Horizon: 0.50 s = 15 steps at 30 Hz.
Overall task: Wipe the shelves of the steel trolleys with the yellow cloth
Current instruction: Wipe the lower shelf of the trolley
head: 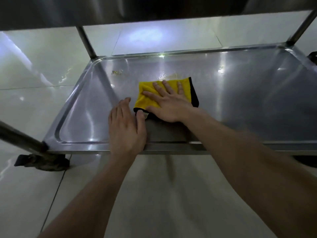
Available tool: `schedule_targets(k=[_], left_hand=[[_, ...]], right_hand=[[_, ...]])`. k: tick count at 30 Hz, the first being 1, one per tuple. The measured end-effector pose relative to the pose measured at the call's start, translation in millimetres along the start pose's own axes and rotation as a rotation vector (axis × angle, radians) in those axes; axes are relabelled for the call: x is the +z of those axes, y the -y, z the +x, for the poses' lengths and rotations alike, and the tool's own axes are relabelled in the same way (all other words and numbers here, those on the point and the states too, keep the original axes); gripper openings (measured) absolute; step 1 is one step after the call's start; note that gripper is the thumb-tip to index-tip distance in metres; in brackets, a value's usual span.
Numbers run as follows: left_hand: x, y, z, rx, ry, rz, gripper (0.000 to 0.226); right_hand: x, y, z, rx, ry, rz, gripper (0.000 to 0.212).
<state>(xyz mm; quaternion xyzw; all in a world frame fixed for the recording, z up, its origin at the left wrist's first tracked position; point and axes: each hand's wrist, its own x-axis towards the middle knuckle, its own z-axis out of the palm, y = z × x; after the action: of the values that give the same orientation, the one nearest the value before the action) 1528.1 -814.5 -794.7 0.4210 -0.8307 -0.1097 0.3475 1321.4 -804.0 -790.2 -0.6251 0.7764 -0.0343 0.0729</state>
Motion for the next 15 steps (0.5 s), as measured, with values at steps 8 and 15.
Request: schedule_targets(k=[8,15], left_hand=[[-1.3,3.2,0.4,-0.010,-0.058,-0.072,0.053],[-22.4,5.0,3.2,-0.094,-0.025,-0.247,0.043]], right_hand=[[5.9,20.7,-93.8,-0.125,0.008,0.013,0.073],[0.6,15.8,-130.2,-0.145,0.040,-0.004,0.071]])
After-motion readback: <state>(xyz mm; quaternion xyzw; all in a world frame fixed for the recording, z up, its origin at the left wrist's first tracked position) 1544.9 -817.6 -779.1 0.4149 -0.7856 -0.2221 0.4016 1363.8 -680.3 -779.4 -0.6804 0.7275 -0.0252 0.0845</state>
